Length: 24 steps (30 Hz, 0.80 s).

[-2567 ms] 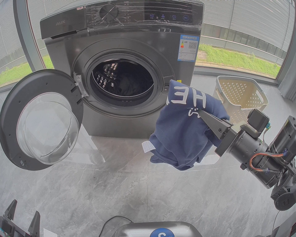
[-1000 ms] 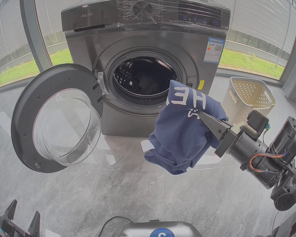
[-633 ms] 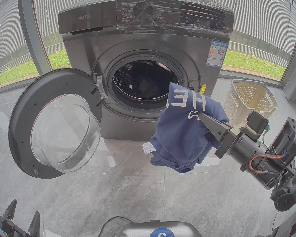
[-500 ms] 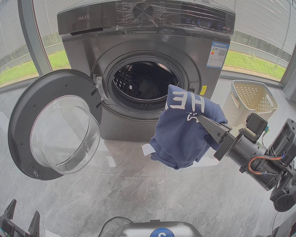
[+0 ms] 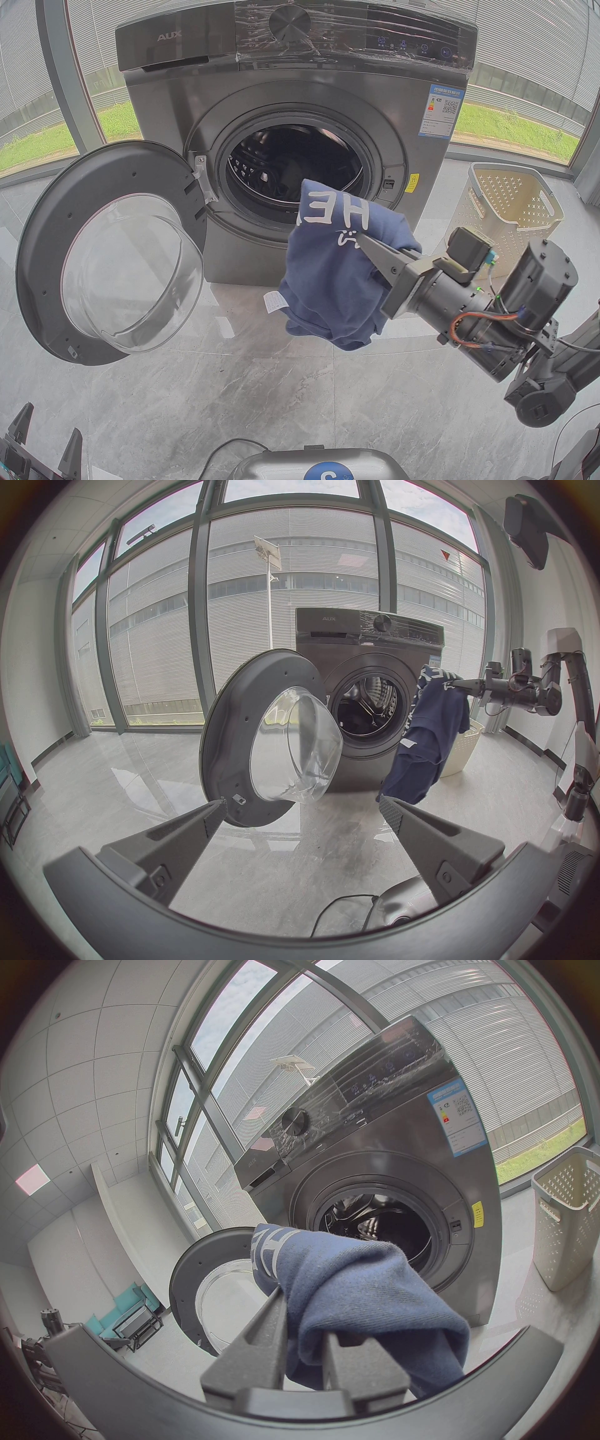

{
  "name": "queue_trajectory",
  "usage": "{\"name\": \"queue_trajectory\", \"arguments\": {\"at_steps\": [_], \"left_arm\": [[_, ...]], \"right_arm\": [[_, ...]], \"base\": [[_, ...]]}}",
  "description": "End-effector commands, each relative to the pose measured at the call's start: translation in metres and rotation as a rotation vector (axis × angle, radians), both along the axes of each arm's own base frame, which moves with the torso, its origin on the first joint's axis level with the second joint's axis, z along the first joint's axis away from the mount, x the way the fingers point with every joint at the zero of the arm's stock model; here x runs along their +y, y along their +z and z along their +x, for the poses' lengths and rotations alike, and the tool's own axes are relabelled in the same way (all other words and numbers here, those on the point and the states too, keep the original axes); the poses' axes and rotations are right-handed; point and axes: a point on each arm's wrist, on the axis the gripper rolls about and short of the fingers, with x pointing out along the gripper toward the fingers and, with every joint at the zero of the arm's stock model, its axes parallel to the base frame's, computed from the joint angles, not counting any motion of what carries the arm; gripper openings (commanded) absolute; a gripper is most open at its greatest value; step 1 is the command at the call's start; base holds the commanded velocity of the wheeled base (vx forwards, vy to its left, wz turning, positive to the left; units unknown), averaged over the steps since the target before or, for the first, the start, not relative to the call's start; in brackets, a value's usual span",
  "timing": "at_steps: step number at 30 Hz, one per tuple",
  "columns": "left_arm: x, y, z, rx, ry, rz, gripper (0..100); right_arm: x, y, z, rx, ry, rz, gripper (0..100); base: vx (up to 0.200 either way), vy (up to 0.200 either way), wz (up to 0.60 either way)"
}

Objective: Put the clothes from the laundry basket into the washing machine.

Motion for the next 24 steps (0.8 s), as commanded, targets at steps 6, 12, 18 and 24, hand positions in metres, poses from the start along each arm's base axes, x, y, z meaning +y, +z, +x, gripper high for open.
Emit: {"name": "queue_trajectory", "arguments": {"at_steps": [6, 12, 18, 24], "left_arm": [[-0.009, 0.079, -0.015, -0.234, -0.288, 0.036, 100], [-0.012, 0.076, 0.03, 0.058, -0.489, 0.044, 100], [-0.009, 0.079, 0.068, 0.174, -0.551, 0.036, 100], [-0.019, 0.078, 0.129, 0.242, -0.621, 0.004, 100]], "right_arm": [[0.04, -0.027, 0.026, 0.008, 0.039, -0.02, 0], [0.055, -0.019, 0.046, -0.035, 0.055, 0.012, 0], [0.057, -0.004, 0.054, -0.072, 0.064, 0.039, 0], [0.061, 0.013, 0.058, -0.108, 0.067, 0.072, 0]], "base": [[0.0, 0.0, 0.0], [0.0, 0.0, 0.0], [0.0, 0.0, 0.0], [0.0, 0.0, 0.0]]}}
